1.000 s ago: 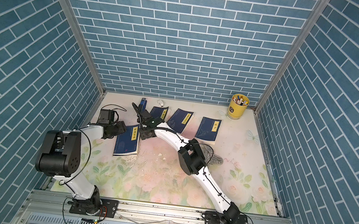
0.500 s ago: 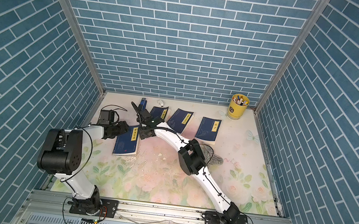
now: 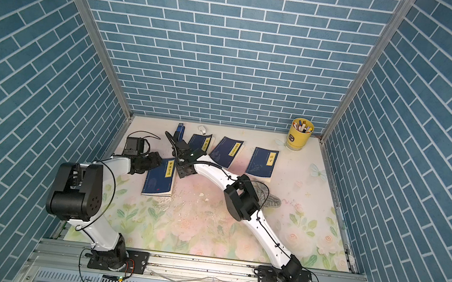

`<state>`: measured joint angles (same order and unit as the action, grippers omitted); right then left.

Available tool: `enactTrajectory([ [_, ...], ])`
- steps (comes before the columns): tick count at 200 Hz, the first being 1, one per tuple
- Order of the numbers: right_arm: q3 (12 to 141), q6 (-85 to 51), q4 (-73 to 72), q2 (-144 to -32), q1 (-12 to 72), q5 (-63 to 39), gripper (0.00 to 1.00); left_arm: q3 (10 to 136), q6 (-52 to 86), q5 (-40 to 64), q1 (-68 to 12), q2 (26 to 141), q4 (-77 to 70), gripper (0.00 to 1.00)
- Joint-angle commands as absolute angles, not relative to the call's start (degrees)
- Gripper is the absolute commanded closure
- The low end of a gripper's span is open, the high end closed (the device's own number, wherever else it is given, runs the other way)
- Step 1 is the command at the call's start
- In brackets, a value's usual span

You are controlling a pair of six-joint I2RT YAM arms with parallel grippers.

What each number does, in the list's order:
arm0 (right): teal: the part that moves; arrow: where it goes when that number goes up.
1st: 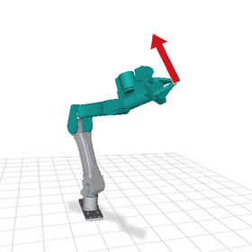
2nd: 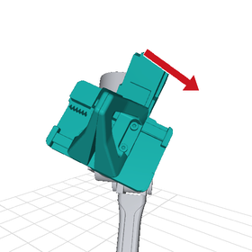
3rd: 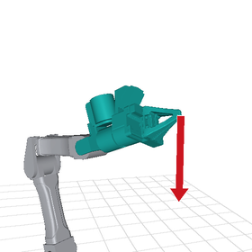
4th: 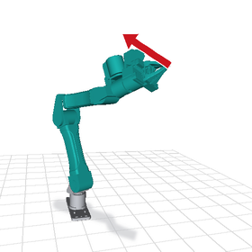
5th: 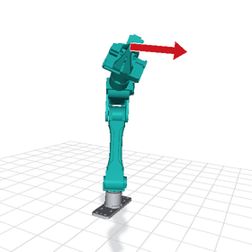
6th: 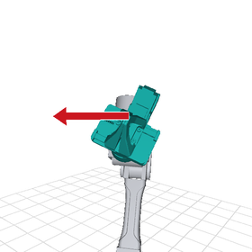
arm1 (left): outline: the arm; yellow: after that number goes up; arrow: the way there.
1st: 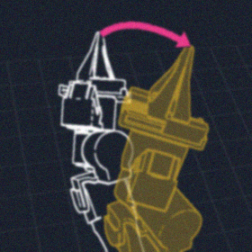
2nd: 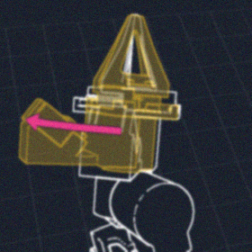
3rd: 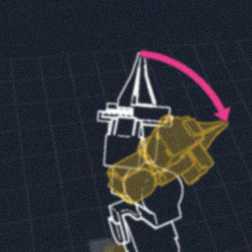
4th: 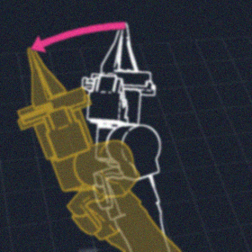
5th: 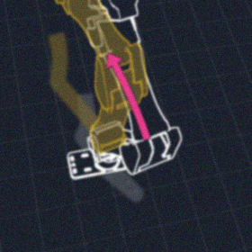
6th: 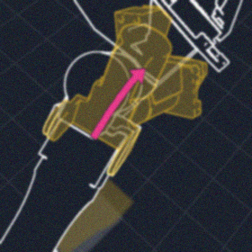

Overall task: Wipe the cover of the book
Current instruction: Adjust the book at the center of the board, then move the book to the center of the board.

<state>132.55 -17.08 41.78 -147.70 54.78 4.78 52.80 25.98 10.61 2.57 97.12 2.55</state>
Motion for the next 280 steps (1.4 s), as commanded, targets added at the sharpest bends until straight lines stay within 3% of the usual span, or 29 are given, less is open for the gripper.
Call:
enactTrajectory([
  [1,125.44,-14.85,40.20,-137.98,53.44,7.57,0.44,56.01,25.27,9.22,2.22,94.41,4.39,0.28],
  [86,89.29,-16.15,32.56,-109.16,41.77,9.65,0.43,59.09,24.91,7.86,-7.13,90.57,4.90,0.27],
  [143,81.61,-14.95,30.79,-106.05,25.67,8.48,0.41,64.51,26.87,9.36,-20.07,98.07,-1.08,0.26],
  [198,96.32,-11.94,32.80,-120.11,14.25,-0.41,0.43,69.43,28.05,9.66,-28.48,104.90,-2.27,0.27],
  [280,129.27,-6.43,44.80,-143.57,8.89,-7.61,0.39,62.56,25.87,7.28,-29.36,96.75,-1.66,0.25],
])
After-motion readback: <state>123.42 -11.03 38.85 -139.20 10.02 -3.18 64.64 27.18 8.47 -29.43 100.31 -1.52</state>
